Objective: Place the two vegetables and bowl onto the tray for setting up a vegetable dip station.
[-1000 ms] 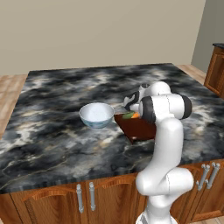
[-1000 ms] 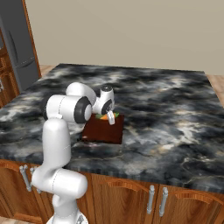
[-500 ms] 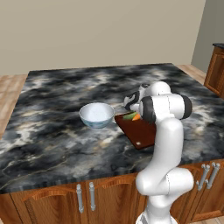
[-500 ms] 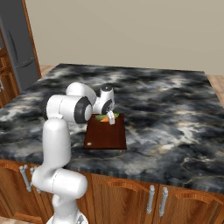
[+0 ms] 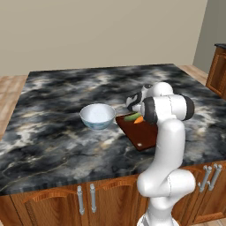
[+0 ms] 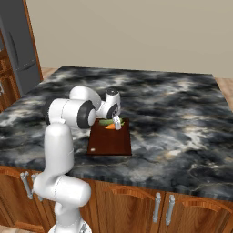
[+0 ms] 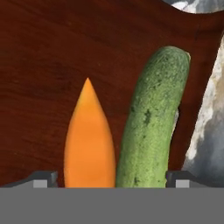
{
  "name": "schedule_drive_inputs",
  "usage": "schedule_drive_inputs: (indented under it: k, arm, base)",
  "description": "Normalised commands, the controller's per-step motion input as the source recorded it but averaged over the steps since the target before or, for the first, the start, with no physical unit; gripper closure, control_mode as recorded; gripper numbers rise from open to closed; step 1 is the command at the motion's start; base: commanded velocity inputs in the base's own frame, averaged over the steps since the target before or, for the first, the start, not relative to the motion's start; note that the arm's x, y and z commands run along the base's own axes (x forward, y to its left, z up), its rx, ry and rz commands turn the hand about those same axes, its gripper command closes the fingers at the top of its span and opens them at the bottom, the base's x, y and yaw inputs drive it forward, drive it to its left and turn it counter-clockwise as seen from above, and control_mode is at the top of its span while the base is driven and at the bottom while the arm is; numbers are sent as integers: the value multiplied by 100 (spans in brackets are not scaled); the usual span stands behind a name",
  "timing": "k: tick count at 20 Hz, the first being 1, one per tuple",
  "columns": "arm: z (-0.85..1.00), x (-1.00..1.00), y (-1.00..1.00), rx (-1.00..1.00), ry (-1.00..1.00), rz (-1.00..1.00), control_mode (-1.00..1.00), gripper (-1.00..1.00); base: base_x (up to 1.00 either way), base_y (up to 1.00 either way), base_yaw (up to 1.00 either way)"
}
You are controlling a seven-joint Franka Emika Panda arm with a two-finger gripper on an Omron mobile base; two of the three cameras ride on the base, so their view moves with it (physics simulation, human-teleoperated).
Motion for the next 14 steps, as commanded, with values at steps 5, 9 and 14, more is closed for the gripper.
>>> schedule_drive_inputs:
  k: [5, 9, 14]
  arm:
    - [18, 0, 0, 0, -3, 0, -100, -100]
    - [44, 0, 0, 0, -6, 0, -100, -100]
    - [52, -7, 1, 0, -2, 0, -100, -100]
  base:
    - [0, 0, 0]
    - [0, 0, 0]
    - [0, 0, 0]
